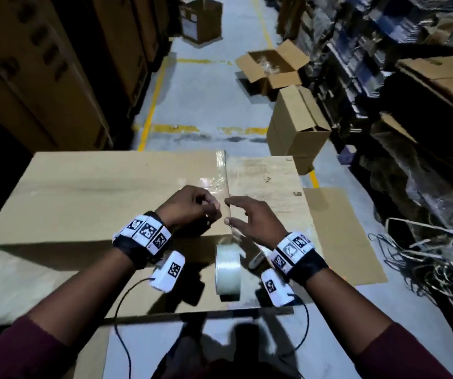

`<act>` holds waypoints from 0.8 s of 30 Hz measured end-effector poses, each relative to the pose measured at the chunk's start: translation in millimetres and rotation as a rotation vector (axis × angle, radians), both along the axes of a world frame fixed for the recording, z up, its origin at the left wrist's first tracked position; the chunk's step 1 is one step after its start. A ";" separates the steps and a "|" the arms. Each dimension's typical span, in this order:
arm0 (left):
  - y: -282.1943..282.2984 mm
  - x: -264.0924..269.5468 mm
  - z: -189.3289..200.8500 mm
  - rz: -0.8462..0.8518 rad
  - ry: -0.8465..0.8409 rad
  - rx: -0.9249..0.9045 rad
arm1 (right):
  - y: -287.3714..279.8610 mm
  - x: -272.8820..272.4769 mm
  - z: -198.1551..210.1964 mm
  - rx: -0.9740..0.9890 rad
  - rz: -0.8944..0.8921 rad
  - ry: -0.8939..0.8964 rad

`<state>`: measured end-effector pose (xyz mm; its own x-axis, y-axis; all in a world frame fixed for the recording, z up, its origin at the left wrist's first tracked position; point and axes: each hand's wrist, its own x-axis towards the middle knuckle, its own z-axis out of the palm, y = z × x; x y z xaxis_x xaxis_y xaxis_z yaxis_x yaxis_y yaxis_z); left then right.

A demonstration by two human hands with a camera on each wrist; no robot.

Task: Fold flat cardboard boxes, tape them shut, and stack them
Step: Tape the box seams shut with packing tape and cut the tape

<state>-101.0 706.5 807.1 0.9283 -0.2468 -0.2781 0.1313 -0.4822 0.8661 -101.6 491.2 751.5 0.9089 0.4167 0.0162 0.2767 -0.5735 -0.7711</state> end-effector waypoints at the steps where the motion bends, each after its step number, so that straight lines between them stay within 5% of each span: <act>1: -1.8 -16.2 -3.2 -0.013 0.047 -0.020 | -0.7 0.5 -4.4 0.055 -0.028 0.024; 5: -12.2 -79.7 -35.1 0.082 0.121 -0.011 | -0.7 -9.9 -22.7 0.275 -0.160 0.076; 9: -43.9 -117.1 -69.8 0.355 0.098 0.089 | 2.1 -8.6 -28.6 0.356 -0.226 0.141; 15: -88.4 -117.7 -106.8 0.633 0.205 -0.187 | -0.8 -2.3 -34.1 0.308 -0.267 0.202; 20: -88.2 -102.2 -116.2 0.653 0.200 -0.052 | 1.1 -3.8 -33.0 0.302 -0.281 0.172; 24: -81.1 -108.4 -116.4 0.570 0.247 -0.325 | -16.2 -5.9 -48.2 0.321 -0.351 0.248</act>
<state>-209.5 625.4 690.7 0.8569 0.1533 -0.4921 0.4981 -0.0009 0.8671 -107.5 475.0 703.3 0.9855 0.0964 -0.1398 -0.1018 -0.3230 -0.9409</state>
